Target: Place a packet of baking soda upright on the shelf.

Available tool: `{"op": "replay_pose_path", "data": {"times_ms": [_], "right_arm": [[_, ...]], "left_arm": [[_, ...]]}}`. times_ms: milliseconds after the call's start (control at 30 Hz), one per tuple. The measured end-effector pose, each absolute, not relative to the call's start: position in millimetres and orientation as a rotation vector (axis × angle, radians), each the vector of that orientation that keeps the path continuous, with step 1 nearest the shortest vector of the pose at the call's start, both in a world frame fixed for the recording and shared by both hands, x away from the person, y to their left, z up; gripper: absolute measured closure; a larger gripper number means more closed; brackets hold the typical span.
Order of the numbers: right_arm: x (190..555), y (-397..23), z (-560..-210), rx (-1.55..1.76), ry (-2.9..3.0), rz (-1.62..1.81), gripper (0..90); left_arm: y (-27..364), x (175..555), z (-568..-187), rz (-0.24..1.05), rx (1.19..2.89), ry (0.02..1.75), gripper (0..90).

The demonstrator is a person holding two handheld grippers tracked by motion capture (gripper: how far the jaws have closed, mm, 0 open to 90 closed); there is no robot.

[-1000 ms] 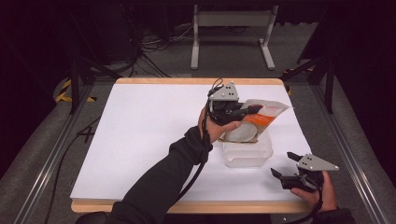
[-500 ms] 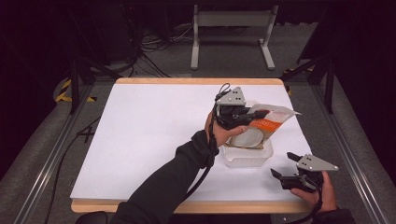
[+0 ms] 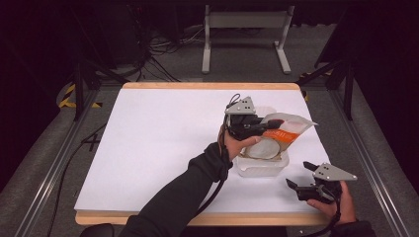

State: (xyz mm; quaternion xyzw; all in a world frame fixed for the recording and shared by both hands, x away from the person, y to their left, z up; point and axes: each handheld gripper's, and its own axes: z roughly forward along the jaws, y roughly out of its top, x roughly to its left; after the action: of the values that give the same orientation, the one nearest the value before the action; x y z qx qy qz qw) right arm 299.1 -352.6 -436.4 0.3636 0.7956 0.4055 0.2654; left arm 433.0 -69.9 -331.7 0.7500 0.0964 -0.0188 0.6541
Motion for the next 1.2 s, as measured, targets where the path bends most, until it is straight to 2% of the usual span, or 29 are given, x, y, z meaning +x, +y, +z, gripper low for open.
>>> {"op": "replay_pose_path", "data": {"times_ms": [200,333,500,1200], "right_arm": [[299,-353,-436,0.985,2.148,1.092,13.8],[299,-352,-437,0.982,2.153,1.089,13.8],[299,-352,-437,0.985,2.151,1.091,13.8],[300,-351,-438,0.982,2.156,1.084,13.8]], "left_arm": [[-60,434,-349,-0.067,1.692,0.23,89.9],[-57,431,-352,-0.018,1.74,0.197,89.9],[-47,436,-364,-0.055,1.729,0.242,89.9],[-38,438,-374,-0.06,1.746,0.246,89.9]]}}
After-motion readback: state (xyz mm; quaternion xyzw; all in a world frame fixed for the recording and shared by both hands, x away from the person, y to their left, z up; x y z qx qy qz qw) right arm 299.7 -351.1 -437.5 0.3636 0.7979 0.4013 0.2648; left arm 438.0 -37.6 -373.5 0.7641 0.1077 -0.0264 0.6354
